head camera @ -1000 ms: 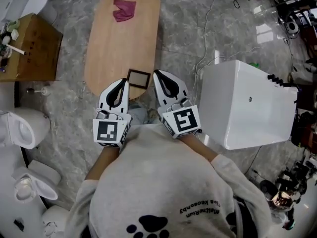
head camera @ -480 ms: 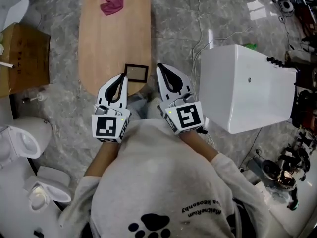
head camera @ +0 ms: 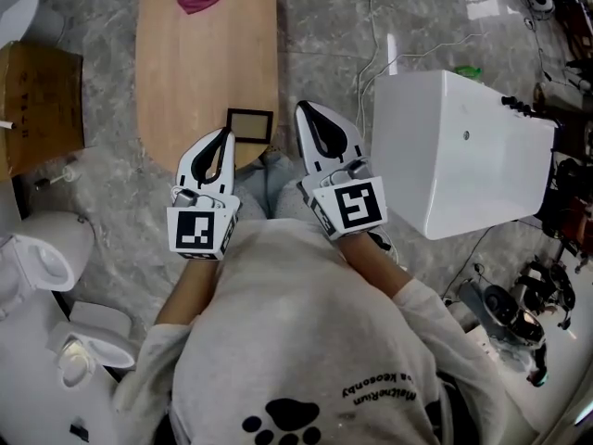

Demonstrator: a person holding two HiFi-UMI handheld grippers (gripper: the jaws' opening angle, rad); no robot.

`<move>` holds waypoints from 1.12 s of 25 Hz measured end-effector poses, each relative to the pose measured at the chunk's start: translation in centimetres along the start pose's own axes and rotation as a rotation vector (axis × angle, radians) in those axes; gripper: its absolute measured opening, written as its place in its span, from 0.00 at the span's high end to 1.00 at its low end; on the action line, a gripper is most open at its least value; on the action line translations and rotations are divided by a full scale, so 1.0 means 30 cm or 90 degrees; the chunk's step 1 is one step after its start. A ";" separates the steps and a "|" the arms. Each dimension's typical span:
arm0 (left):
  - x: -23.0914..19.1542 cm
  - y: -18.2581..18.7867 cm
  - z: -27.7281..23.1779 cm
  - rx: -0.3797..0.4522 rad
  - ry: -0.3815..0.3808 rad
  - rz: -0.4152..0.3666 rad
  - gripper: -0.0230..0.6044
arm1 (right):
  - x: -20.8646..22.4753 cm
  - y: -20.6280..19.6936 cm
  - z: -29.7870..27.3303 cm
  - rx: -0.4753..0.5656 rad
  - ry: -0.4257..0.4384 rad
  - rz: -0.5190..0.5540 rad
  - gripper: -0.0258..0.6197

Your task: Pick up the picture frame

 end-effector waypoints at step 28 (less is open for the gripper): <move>-0.069 -0.321 -0.188 -0.054 0.029 -0.042 0.95 | 0.114 -0.385 -0.230 -0.098 0.102 -0.011 0.95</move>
Point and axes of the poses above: the fingertips, and each gripper's own axes: z backward along the fingers, x to its right, y out of its top, the point moved 9 cm from there along z, backward along the fingers, and after that the axes turned 4 degrees about -z, right-handed, at the moved point
